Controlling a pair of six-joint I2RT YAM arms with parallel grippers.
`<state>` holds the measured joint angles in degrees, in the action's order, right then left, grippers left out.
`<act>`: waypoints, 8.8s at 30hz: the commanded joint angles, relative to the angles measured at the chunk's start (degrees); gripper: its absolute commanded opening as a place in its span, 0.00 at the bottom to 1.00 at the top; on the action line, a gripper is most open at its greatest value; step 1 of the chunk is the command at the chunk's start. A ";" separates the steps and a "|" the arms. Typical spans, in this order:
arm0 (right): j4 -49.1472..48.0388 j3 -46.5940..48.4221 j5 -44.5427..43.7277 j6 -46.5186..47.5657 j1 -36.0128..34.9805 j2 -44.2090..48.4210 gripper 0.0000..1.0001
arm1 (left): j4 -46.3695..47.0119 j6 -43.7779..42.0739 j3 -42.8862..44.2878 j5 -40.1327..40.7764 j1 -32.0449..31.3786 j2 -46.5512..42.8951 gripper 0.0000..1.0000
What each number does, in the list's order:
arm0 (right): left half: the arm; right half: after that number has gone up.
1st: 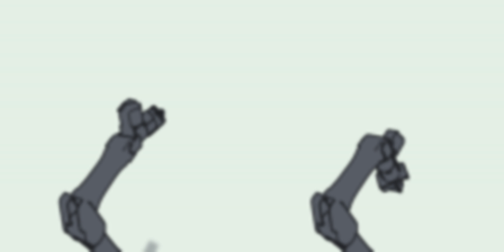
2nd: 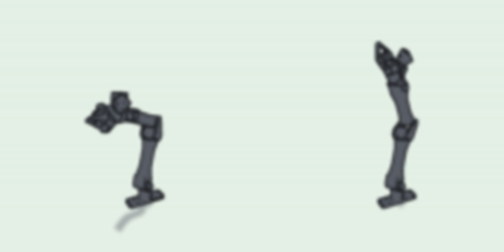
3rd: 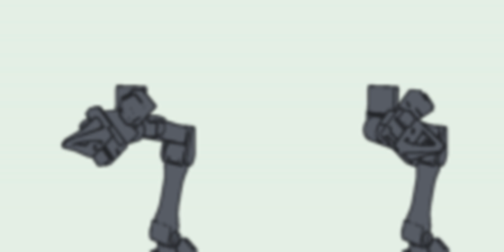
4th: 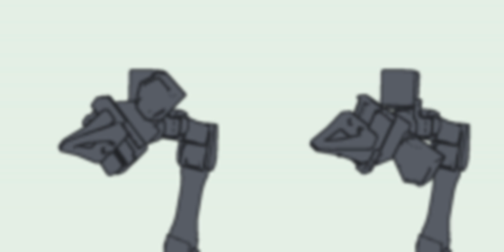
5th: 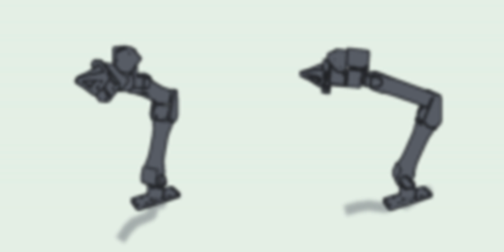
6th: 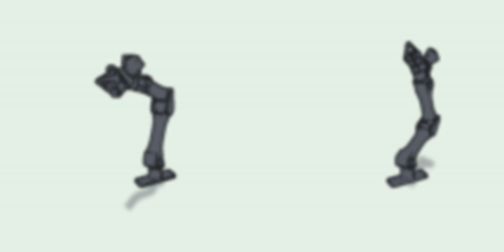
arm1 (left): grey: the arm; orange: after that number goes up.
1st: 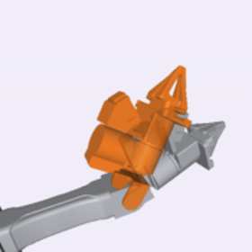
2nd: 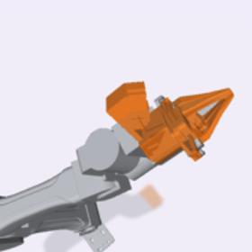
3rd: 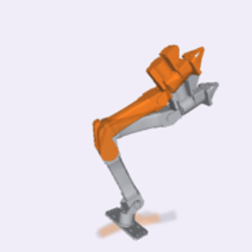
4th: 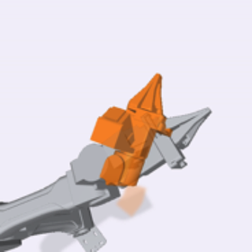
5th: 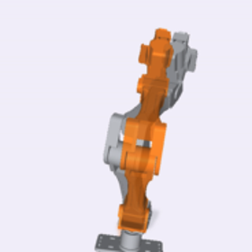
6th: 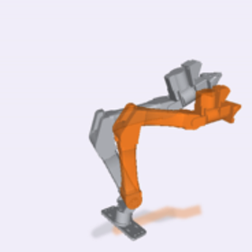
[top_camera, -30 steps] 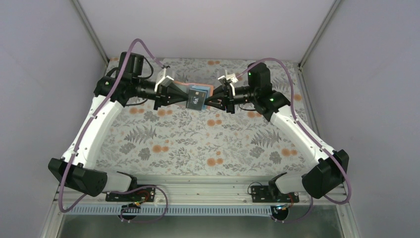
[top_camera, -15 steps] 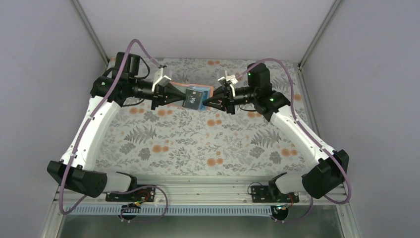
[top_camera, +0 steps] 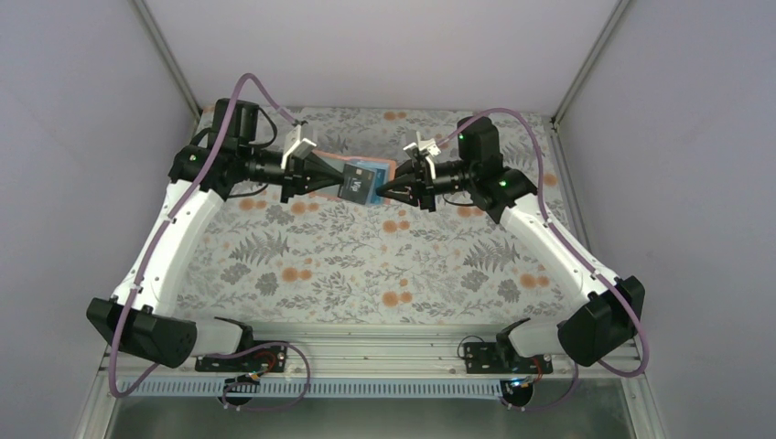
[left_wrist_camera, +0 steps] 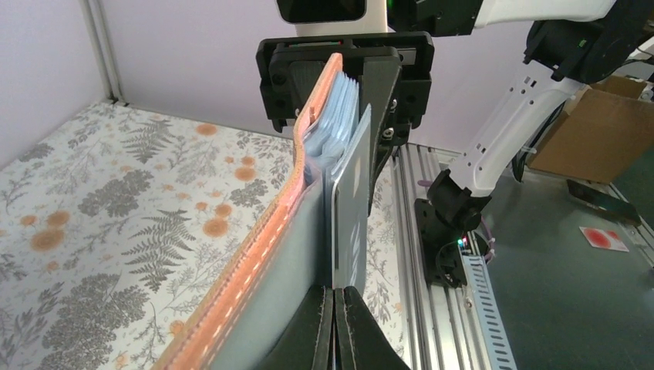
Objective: Take the credit cards out of the card holder
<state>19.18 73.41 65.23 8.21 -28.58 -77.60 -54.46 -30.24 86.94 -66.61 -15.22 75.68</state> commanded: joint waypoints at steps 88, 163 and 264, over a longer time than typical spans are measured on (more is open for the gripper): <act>-1.25 -3.43 -0.14 -0.84 7.91 3.26 0.04 | 1.70 -0.61 0.78 3.60 8.63 -0.90 0.02; 2.82 3.99 -12.06 -11.86 8.90 -7.38 0.04 | 4.11 -6.23 -4.14 5.89 10.04 15.05 1.00; -5.34 8.34 -14.06 -14.78 -5.24 -6.69 0.04 | 12.38 2.91 -1.29 30.09 -9.60 8.99 0.94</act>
<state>16.84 78.61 48.25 -4.08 -32.36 -84.03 -44.86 -28.62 85.19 -47.24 -24.64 83.64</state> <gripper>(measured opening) 0.116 0.977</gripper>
